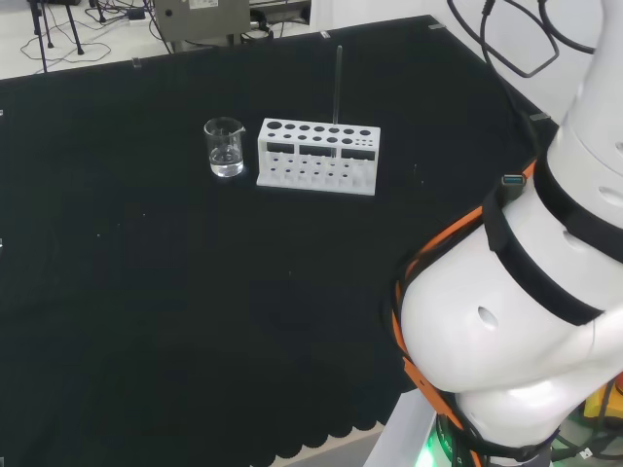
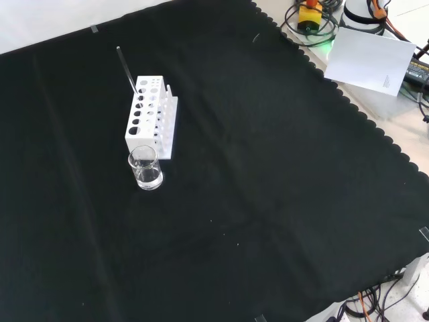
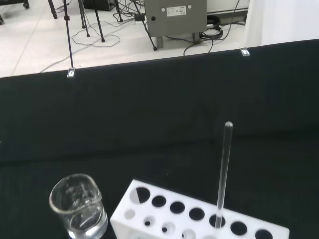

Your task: Take the glass rod from the white test tube rack.

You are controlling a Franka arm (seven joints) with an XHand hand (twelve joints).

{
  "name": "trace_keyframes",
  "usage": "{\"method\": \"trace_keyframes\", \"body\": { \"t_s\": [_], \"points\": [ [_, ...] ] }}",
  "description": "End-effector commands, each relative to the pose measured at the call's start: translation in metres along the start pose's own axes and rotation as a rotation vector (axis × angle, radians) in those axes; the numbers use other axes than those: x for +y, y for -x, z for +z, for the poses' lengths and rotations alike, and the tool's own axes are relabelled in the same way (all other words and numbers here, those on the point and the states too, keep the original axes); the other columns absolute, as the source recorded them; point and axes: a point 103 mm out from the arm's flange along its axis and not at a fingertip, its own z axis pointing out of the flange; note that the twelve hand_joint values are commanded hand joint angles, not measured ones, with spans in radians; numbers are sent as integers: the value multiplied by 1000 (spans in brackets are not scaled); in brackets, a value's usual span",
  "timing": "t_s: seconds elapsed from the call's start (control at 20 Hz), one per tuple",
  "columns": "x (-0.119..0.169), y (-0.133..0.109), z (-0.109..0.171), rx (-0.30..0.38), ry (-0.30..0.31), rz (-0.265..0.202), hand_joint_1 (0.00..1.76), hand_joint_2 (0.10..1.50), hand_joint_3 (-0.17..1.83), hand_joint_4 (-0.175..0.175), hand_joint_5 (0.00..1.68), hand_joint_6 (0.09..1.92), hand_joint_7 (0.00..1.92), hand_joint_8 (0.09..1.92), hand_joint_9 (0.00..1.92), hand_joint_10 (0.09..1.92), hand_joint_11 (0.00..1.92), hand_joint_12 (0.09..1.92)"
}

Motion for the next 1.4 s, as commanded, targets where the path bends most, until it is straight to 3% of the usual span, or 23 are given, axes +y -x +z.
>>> {"method": "trace_keyframes", "body": {
  "t_s": [0.05,0.1,0.15,0.2,0.35,0.6,0.8,0.9,1.1,1.15,1.2,1.4],
  "points": [
    [58,24,10,85,54,-56,465,950,388,-168,267,87,193,940,517,900,329,1436],
    [60,33,13,86,51,-63,459,949,389,-168,274,87,213,945,540,903,336,1437],
    [69,28,16,21,15,2,454,949,390,-168,281,87,229,950,559,905,341,1437],
    [76,31,21,12,12,17,450,949,391,-168,287,87,241,953,574,907,346,1437],
    [89,45,34,45,37,4,446,949,394,-168,295,87,266,955,619,900,366,1432],
    [101,55,46,13,33,-19,446,951,400,-170,317,87,361,969,691,895,408,1423],
    [108,62,50,44,35,-10,453,954,403,-175,354,87,419,980,736,903,431,1421],
    [115,50,49,50,48,1,457,956,403,-175,364,87,439,985,750,907,439,1420],
    [109,64,58,47,32,-6,465,958,404,-175,379,87,470,991,769,913,450,1416],
    [114,55,65,-7,1,30,466,958,404,-175,384,87,481,993,775,915,452,1415],
    [115,53,69,-23,-6,34,467,959,404,-175,388,87,491,995,782,916,455,1415],
    [108,48,78,1,-3,6,476,960,403,-175,408,93,548,993,826,918,473,1403]
  ]
}}
